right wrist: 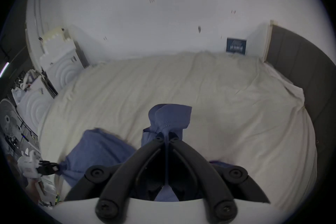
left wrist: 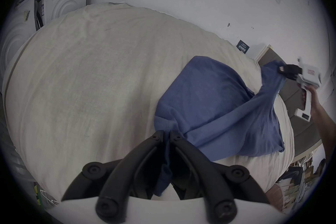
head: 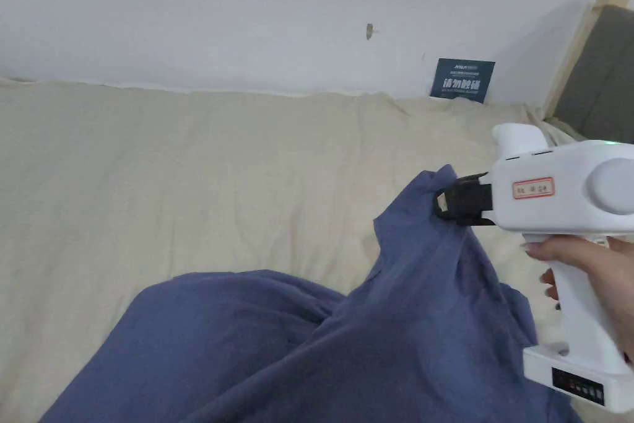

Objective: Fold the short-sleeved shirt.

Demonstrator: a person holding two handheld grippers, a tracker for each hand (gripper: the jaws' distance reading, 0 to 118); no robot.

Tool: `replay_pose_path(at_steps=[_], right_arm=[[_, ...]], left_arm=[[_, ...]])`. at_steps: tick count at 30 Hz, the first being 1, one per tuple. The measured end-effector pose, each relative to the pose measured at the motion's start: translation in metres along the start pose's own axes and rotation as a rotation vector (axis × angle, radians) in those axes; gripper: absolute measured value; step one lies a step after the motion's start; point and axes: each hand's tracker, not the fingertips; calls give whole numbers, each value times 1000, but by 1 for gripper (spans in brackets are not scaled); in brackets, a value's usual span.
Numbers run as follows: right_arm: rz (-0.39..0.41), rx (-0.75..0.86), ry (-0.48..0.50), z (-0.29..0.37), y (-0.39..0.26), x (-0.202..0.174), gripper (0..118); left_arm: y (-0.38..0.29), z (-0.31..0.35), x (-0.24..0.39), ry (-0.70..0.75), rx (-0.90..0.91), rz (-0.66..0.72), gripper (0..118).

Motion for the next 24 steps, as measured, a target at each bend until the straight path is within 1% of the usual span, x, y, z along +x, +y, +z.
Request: replay_pose_path(at_steps=[1,2,5,8,11,14,18,19,20,22,23,24], right_arm=[[-13,19,18,19,-3,1,1],[-31,3,29,40,-7,1,1],[-74,44,24,96,-18,4,1],[-68,98,35,161,-38,-8,1],[-75,157,41,219,-46,-19,1],[-63,178,26,263,-22,-26,1],[30,220,-59,310,38,-46,1],[26,233,-74,317,52,-49,1],[11,233,-87,319,74,-39,1],[-7,256,-101,328,107,-39,1],[-7,267,-102,330,125,-40,1],[9,273,-108,331,145,-49,1]], left_arm=[[1,2,0,-6,6,3,7],[1,6,2,-11,16,6,7],[7,28,8,-57,74,31,7],[17,56,14,-115,128,44,7],[32,85,26,-189,171,26,7],[59,116,44,-296,173,-38,7],[114,156,76,-304,225,-120,7],[127,164,84,-299,238,-138,7],[142,174,94,-305,256,-155,7],[173,187,110,-309,268,-179,7],[188,194,121,-325,276,-193,7],[204,200,132,-331,283,-209,7]])
